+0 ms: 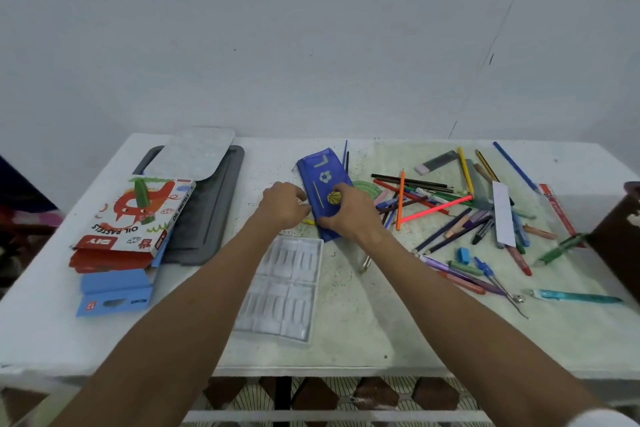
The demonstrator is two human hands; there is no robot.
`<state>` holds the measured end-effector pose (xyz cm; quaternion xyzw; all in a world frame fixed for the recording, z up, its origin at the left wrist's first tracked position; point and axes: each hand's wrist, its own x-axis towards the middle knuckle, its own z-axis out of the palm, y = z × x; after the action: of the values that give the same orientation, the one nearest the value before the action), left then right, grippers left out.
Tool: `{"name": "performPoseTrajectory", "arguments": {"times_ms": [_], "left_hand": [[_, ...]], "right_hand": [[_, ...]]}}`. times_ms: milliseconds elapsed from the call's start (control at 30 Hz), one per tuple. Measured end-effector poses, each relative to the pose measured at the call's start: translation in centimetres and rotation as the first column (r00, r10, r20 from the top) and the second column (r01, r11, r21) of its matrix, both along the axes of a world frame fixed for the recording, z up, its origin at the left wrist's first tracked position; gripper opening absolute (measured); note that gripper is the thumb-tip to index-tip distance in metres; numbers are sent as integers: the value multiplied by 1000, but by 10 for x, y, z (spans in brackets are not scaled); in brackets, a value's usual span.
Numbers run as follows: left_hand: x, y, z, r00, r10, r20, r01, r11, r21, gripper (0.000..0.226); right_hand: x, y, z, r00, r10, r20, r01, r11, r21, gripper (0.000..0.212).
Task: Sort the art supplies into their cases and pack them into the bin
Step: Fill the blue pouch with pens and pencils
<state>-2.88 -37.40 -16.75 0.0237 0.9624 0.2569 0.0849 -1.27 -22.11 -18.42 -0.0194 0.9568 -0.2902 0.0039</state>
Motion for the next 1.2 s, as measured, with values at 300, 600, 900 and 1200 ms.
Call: {"name": "performPoseTrajectory", "arguments": {"times_ms": [300, 600, 900, 1200], "left_hand": [[-1, 8, -4, 999, -21, 46, 16, 993, 113, 37], [0, 19, 10, 963, 202, 179, -268, 795, 544, 34], [7, 113, 82, 998, 41, -46, 5, 694, 720, 36], [-8, 142, 45, 998, -64, -1, 56, 867, 496, 41]], "right_hand": [[-2, 3, 2, 995, 73, 69, -75, 997, 20, 89], [2, 31, 23, 995, -80, 51, 95, 795, -600, 57], [28, 126, 76, 979, -141, -148, 25, 804, -595, 58], [46, 205, 76, 932, -277, -234, 136, 866, -481, 55]]}}
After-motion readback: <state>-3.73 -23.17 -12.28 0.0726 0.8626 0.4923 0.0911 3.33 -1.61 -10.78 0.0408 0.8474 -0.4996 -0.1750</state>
